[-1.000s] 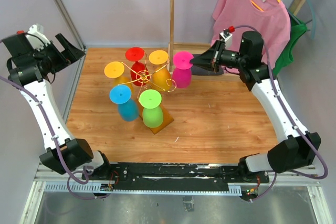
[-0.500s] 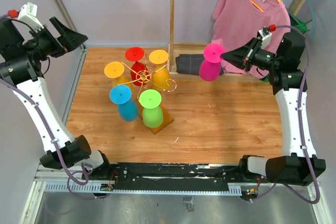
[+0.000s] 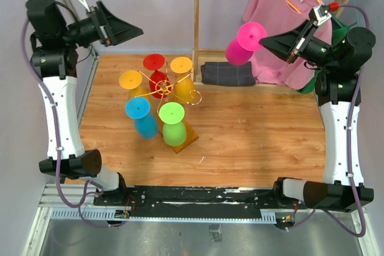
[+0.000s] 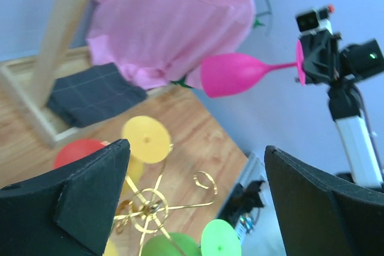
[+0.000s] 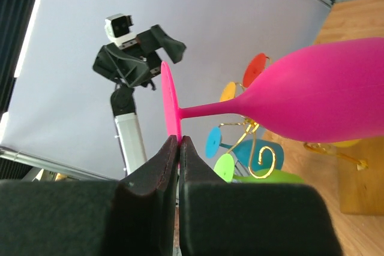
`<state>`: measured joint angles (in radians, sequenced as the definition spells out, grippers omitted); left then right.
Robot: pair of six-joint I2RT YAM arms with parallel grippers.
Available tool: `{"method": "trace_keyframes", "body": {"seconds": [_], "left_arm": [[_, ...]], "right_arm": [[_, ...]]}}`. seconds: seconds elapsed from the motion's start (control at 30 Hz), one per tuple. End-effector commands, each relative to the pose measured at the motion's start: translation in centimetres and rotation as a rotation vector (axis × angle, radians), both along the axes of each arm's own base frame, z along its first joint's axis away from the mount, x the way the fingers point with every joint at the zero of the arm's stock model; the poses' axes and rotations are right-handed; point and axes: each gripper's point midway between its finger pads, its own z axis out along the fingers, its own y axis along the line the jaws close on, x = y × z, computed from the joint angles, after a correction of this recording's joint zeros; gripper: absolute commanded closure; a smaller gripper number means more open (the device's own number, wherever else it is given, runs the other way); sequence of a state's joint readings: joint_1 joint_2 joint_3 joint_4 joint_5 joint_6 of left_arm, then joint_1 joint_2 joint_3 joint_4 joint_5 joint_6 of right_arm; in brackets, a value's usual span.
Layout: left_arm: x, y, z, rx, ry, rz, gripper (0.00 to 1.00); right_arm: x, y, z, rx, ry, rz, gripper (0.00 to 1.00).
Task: Take the wine glass off the wine glass rack
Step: Place the wine glass at the center of the board.
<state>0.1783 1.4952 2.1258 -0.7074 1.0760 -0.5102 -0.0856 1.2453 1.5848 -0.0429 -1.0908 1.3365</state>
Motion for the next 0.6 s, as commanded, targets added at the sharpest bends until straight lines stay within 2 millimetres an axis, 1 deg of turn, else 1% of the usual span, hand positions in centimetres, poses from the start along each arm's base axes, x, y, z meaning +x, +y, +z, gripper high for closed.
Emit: {"method": "trace_keyframes", "body": {"seconds": [0.0,0.13,0.23,0.4,0.57], "left_arm": [[-1.3,-4.7,3.2,-0.102,-0.063,-0.221,0.01],[-2.0,-8.9,3.8,-0.124,-0.091,-0.358,0.01],[-2.3,-11.2,4.1,-0.141,-0.099,-0.435,0.01],[-1.9,-13.4,4.1,-0.17,-0.098,-0.497,0.01],[-1.5,-14.2,4.4,-0.198,-0.105,-0.519,0.01]], "right_arm": [[-3.2,-0.2,5.9,0.071,-0.208,-0.009,0.99],[-4.9,-0.2,8.0,0.089,-0.291,-0.024,0.99],[-6.2,-0.2,9.2,0.115,-0.345,-0.035,0.99],[-8.8,-0.2,11.5,0.168,-0.455,-0.03,0.99],[-10.5,-0.5,13.1,0.26,-0.528,-0.011,0.99]]}}
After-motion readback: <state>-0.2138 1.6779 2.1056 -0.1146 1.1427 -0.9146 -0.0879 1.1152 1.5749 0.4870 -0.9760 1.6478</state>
